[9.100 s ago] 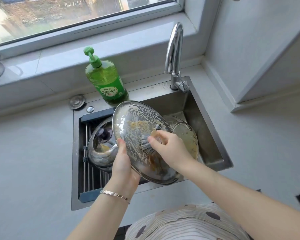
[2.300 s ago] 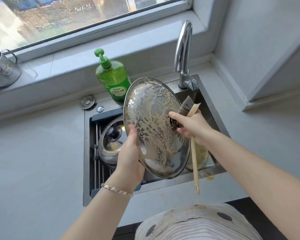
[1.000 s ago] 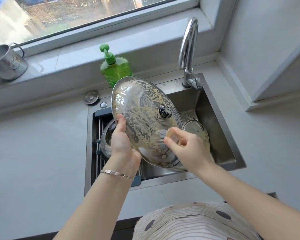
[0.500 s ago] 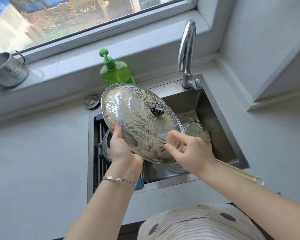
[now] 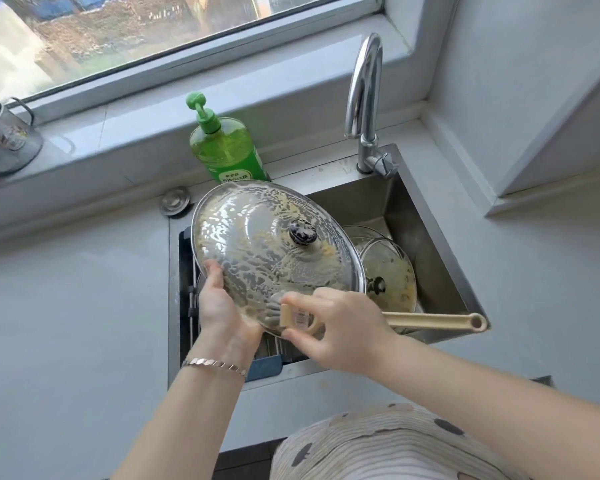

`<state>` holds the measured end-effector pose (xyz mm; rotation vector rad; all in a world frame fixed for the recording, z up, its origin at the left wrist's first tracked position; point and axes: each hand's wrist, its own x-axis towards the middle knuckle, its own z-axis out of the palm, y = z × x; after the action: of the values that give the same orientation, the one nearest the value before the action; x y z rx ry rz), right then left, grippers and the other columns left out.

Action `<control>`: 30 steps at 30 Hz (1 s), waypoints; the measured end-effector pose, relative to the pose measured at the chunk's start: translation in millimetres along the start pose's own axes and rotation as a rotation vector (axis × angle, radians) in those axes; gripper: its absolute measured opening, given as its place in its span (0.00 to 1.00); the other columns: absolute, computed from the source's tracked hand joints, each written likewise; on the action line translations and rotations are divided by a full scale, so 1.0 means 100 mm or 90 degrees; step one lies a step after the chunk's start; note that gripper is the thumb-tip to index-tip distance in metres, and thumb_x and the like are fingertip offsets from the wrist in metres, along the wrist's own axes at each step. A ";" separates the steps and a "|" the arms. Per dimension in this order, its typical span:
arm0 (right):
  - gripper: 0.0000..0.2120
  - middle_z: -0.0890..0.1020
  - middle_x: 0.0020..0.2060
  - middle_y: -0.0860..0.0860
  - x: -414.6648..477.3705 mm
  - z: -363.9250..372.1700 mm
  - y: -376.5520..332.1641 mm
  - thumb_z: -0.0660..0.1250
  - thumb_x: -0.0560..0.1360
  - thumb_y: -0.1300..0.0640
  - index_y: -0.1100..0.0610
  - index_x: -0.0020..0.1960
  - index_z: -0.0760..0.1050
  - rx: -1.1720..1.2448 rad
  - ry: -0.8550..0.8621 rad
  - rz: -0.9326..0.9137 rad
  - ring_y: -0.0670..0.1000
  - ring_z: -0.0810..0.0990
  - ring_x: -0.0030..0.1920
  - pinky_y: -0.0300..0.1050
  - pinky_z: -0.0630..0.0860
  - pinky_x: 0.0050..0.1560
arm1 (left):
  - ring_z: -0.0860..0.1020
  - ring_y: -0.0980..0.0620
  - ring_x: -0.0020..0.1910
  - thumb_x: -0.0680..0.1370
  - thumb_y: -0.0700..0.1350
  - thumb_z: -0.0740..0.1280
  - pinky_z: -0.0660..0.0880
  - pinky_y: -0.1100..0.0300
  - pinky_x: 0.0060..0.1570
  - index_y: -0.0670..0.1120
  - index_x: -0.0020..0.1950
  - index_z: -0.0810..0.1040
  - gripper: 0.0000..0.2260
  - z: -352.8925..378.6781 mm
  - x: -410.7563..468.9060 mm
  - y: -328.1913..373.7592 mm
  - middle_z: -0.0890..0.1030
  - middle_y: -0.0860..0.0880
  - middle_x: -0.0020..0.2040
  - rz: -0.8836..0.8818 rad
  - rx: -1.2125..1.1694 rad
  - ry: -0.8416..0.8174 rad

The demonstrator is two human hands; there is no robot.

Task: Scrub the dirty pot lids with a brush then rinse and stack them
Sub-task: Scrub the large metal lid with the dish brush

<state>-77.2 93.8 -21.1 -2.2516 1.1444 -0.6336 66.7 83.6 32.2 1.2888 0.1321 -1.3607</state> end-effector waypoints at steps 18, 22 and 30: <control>0.13 0.82 0.37 0.46 -0.20 -0.35 0.86 0.69 0.72 0.47 0.47 0.55 0.78 0.061 0.019 0.216 0.45 0.74 0.30 0.43 0.74 0.31 | 0.80 0.42 0.55 0.79 0.56 0.60 0.74 0.38 0.53 0.47 0.61 0.76 0.18 -0.22 -0.02 0.11 0.82 0.45 0.56 0.027 -0.074 0.006; 0.06 0.82 0.40 0.52 -0.02 -0.49 1.04 0.67 0.74 0.48 0.47 0.49 0.77 0.088 0.034 0.334 0.53 0.77 0.38 0.49 0.76 0.41 | 0.81 0.43 0.53 0.79 0.55 0.61 0.76 0.41 0.46 0.47 0.59 0.78 0.16 -0.22 -0.05 0.04 0.83 0.45 0.54 0.017 -0.061 0.003; 0.09 0.79 0.35 0.42 -0.27 -0.26 0.71 0.71 0.70 0.47 0.39 0.50 0.77 0.234 -0.025 0.175 0.46 0.73 0.30 0.44 0.72 0.34 | 0.79 0.43 0.56 0.79 0.55 0.60 0.72 0.37 0.58 0.46 0.63 0.76 0.18 -0.21 -0.02 0.09 0.82 0.45 0.56 0.044 -0.059 -0.016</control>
<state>-149.1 74.5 -52.1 -1.7556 1.1816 -0.6269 85.0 97.6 30.9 1.1878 0.1306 -1.2971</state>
